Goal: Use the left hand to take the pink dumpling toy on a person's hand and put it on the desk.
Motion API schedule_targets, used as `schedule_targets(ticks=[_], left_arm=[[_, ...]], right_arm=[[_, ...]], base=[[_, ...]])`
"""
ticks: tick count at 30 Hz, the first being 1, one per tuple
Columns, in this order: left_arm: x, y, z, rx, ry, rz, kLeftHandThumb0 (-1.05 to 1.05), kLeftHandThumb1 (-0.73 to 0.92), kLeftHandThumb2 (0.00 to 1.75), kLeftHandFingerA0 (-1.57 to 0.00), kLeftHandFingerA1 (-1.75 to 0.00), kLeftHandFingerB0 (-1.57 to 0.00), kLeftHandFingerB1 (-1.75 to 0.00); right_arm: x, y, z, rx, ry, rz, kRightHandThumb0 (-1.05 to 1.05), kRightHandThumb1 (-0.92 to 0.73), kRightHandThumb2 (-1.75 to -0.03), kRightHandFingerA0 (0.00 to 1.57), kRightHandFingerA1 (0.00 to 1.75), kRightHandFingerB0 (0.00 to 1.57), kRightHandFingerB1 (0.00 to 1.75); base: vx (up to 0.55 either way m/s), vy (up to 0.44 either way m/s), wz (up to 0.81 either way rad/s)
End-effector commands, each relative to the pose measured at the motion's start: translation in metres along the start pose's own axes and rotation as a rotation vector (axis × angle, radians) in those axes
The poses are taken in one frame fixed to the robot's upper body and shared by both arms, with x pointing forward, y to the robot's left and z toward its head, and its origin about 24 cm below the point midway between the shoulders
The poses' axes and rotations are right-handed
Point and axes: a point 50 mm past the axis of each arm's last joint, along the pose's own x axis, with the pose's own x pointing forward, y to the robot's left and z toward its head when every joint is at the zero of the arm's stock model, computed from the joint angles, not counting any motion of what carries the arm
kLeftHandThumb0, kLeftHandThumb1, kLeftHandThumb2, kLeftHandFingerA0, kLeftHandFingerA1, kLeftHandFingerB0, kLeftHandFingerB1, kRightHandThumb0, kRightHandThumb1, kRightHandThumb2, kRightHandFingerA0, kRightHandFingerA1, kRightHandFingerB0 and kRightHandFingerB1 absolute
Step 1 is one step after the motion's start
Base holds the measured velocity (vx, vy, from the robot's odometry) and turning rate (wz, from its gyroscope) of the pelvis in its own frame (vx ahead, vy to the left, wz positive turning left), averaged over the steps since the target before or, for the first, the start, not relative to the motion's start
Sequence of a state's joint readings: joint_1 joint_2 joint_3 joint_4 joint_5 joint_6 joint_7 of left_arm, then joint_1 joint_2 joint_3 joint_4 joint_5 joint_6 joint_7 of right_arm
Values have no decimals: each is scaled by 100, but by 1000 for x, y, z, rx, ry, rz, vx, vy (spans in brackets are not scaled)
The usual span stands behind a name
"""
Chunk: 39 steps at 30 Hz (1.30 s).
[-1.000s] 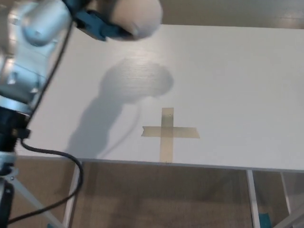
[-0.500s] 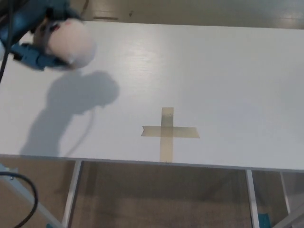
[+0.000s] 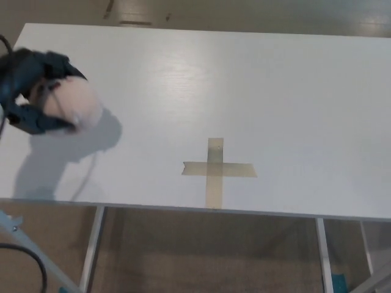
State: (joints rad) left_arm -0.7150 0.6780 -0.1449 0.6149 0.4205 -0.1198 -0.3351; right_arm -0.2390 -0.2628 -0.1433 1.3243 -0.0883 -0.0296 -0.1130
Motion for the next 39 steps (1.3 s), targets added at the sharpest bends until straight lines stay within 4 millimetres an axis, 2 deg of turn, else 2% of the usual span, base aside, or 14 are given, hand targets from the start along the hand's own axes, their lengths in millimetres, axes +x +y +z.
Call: schedule_targets(ticks=[1,3,8,13,16,17,18,20,21,24,27,28,30,39], left_arm=[[0,-23,-2,7,23,-19,-22,77,62,-90,-88,-67,-45],[0,-29,-1,15,21,-34,-24,76,63,-91,-71,-68,-46],[2,-40,2,58,22,-91,-25,76,63,-85,-74,-72,-47],[1,-49,1,37,9,-125,-21,73,62,-74,-107,-61,-41],[0,-52,0,18,9,-132,-20,72,61,-77,-103,-57,-40],[-1,-51,-2,17,12,-134,-26,66,60,-79,-57,-46,-36],[-1,-51,-2,17,13,-135,-26,66,60,-79,-57,-46,-36],[-1,-50,-2,30,20,-146,-31,63,59,-54,-41,-38,-33],[0,-48,-4,64,57,-176,-60,39,75,-4,-39,-10,-39],[1,-45,-7,96,91,-200,-70,45,79,-9,-24,-9,-19],[1,-43,-7,95,102,-207,-64,40,81,-2,-21,-2,-22],[0,-43,-7,93,104,-205,-75,48,58,0,-19,-1,-23],[-1,-41,-7,89,109,-199,-78,49,56,0,-6,0,-17],[-5,-17,4,47,69,-117,-87,43,65,0,0,0,0]], right_arm=[[-1,0,-5,10,16,-10,-26,-71,-61,67,45,58,43],[-1,0,-5,15,15,-9,-27,-71,-61,66,44,58,43],[0,-1,-4,31,6,-1,-26,-72,-61,65,44,56,43],[0,-1,-2,40,2,4,-26,-72,-62,64,44,56,42],[0,-1,-3,35,1,8,-26,-72,-62,64,44,56,42],[0,-1,-3,39,5,5,-26,-72,-62,64,44,57,43],[0,-1,-3,42,6,3,-26,-72,-62,64,44,57,43],[0,-2,-3,43,6,1,-26,-72,-62,64,44,57,43],[0,-2,-3,51,6,0,-26,-72,-62,64,44,57,43],[0,-2,-2,57,7,2,-26,-72,-62,64,44,57,43],[0,-2,-2,56,8,2,-26,-72,-62,64,44,57,43],[0,-1,-2,57,8,4,-26,-72,-62,64,44,57,43],[0,-1,-2,57,6,9,-27,-72,-61,65,44,58,43],[0,0,0,52,1,11,-26,-72,-61,65,44,59,44]], base=[[0,0,0],[0,0,0],[0,0,0],[0,0,0],[0,0,0],[0,0,0],[0,0,0],[0,0,0],[0,0,0],[0,0,0],[0,0,0],[0,0,0],[0,0,0],[0,0,0]])
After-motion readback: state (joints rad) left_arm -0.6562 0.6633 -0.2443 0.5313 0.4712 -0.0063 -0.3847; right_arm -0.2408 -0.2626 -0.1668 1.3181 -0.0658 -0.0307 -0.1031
